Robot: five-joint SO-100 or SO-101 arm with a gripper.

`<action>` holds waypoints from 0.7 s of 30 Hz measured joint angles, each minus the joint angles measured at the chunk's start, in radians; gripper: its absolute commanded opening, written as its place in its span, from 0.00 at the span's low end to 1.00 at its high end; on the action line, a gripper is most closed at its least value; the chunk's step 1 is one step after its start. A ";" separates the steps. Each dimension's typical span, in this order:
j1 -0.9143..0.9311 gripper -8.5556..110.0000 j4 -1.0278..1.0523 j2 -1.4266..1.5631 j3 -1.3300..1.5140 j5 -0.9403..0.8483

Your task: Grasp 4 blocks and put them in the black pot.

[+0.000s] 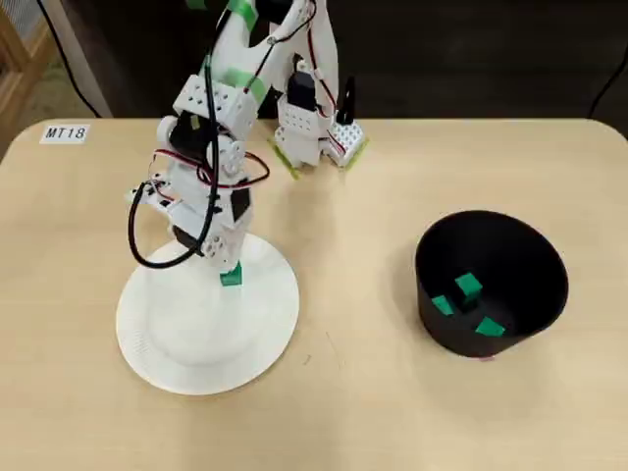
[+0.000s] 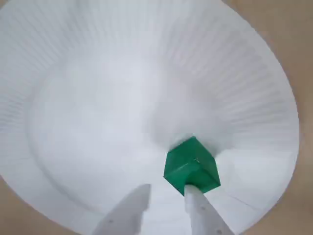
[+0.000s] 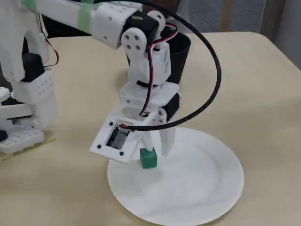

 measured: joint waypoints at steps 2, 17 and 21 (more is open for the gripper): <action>0.011 0.30 0.021 -0.009 -0.003 -0.012; 0.055 0.25 0.117 -0.087 -0.040 -0.064; 0.055 0.08 0.152 -0.106 -0.074 -0.084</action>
